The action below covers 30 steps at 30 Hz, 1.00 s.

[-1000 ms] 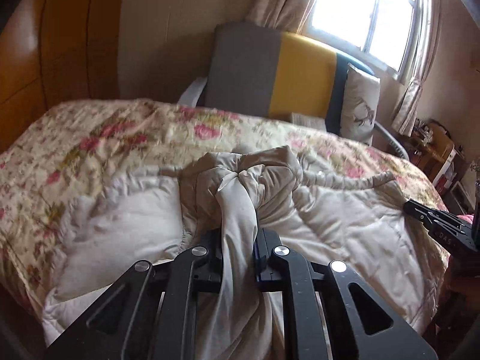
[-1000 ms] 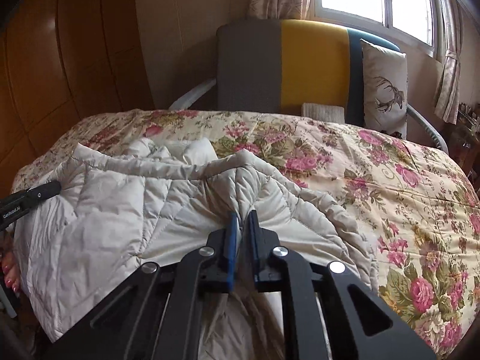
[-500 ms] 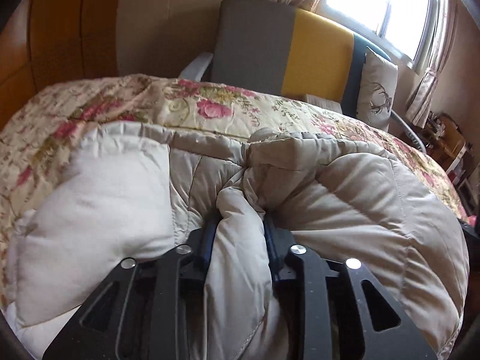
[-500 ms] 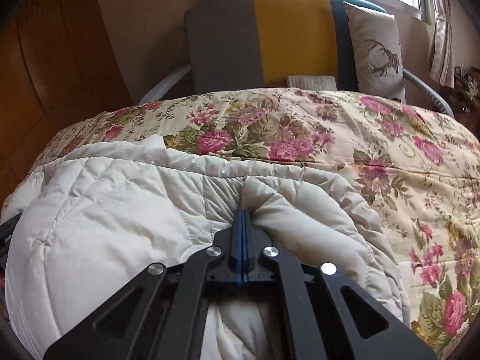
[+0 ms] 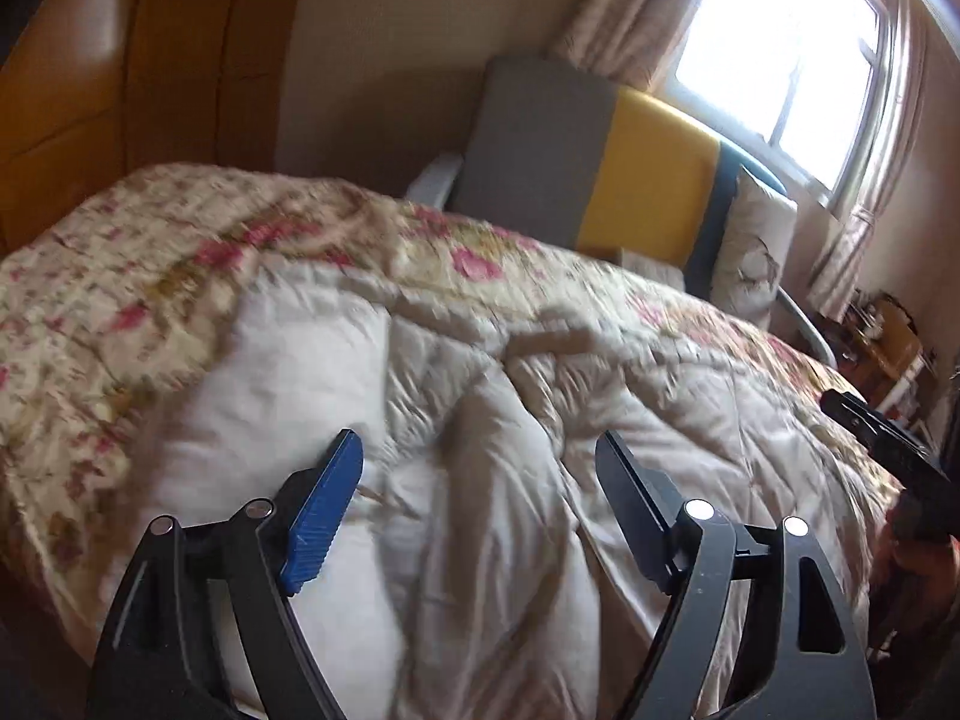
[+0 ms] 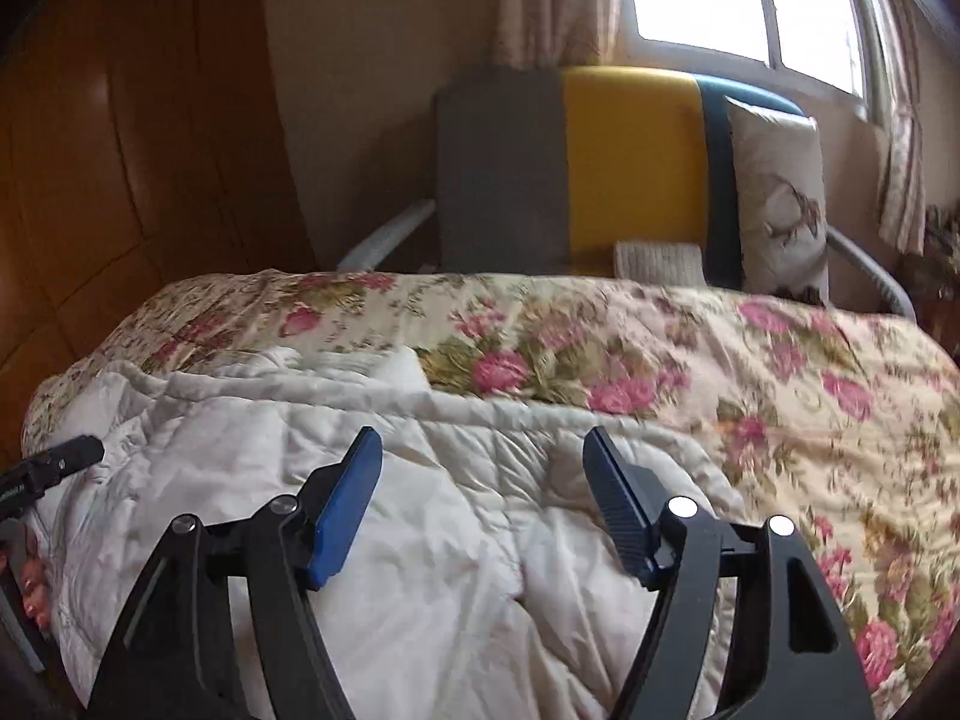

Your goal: Fold large clothes

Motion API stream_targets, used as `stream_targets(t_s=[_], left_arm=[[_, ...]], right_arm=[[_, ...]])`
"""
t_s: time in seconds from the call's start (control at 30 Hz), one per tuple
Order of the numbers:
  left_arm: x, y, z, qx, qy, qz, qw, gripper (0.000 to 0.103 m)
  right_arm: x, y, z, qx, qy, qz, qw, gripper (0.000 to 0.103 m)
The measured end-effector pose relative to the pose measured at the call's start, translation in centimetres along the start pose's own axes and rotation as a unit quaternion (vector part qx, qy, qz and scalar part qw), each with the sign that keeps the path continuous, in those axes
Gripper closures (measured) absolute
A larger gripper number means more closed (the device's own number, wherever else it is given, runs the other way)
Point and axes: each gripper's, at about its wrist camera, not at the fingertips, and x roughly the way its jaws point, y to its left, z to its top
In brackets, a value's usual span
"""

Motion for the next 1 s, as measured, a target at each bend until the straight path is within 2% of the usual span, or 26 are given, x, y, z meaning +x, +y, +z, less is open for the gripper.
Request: stream_targets(t_s=[0.07, 0.17, 0.2, 0.23, 0.33, 0.43, 0.53, 0.6, 0.7, 0.8, 0.9, 1.0], left_arm=[[0.5, 0.1, 0.9, 0.016, -0.003, 0.022, 0.9996, 0.024], [3.0, 0.8, 1.2, 0.041, 0.021, 0.077, 0.996, 0.023], [3.9, 1.3, 1.0, 0.049, 0.026, 0.086, 0.9948, 0.018], [4.6, 1.9, 0.6, 0.053, 0.025, 0.09, 0.9942, 0.013], [6.2, 3.5, -0.2, 0.034, 0.016, 0.07, 0.9968, 0.009], [6.9, 3.7, -0.1, 0.029, 0.029, 0.057, 0.9975, 0.009], [5.2, 3.9, -0.3, 0.02, 0.019, 0.041, 0.9988, 0.009], [2.6, 4.0, -0.9, 0.002, -0.001, 0.043, 0.9991, 0.009], [-2.0, 5.1, -3.2, -0.042, -0.046, 0.046, 0.997, 0.004], [-5.6, 6.6, -6.6, -0.079, -0.061, 0.052, 0.9937, 0.004], [-7.3, 8.5, -9.8, -0.122, -0.041, 0.065, 0.9895, 0.004], [-7.7, 10.7, -12.5, -0.18, -0.009, 0.031, 0.9832, 0.005]], right_arm=[[1.1, 1.5, 0.7, -0.015, 0.011, 0.01, 1.0, 0.036], [4.1, 2.9, 0.3, -0.045, 0.044, -0.019, 0.998, 0.03], [5.4, 3.0, -0.4, -0.054, 0.06, -0.035, 0.996, 0.021], [6.5, 2.8, -1.1, -0.05, 0.072, -0.044, 0.995, 0.008], [8.4, 0.8, -2.2, 0.013, 0.089, -0.004, 0.996, 0.003], [8.7, 0.5, -2.4, 0.02, 0.092, -0.001, 0.996, 0.002], [8.3, 0.6, -2.7, 0.016, 0.079, -0.008, 0.997, 0.002], [8.0, 0.7, -2.9, 0.014, 0.07, -0.014, 0.997, 0.002], [7.7, 0.8, -2.9, 0.011, 0.064, -0.025, 0.998, 0.002], [7.5, 0.8, -2.9, 0.011, 0.059, -0.027, 0.998, 0.002], [7.4, 0.8, -3.0, 0.014, 0.057, -0.028, 0.998, 0.002], [7.3, 0.7, -2.9, 0.017, 0.056, -0.028, 0.998, 0.002]])
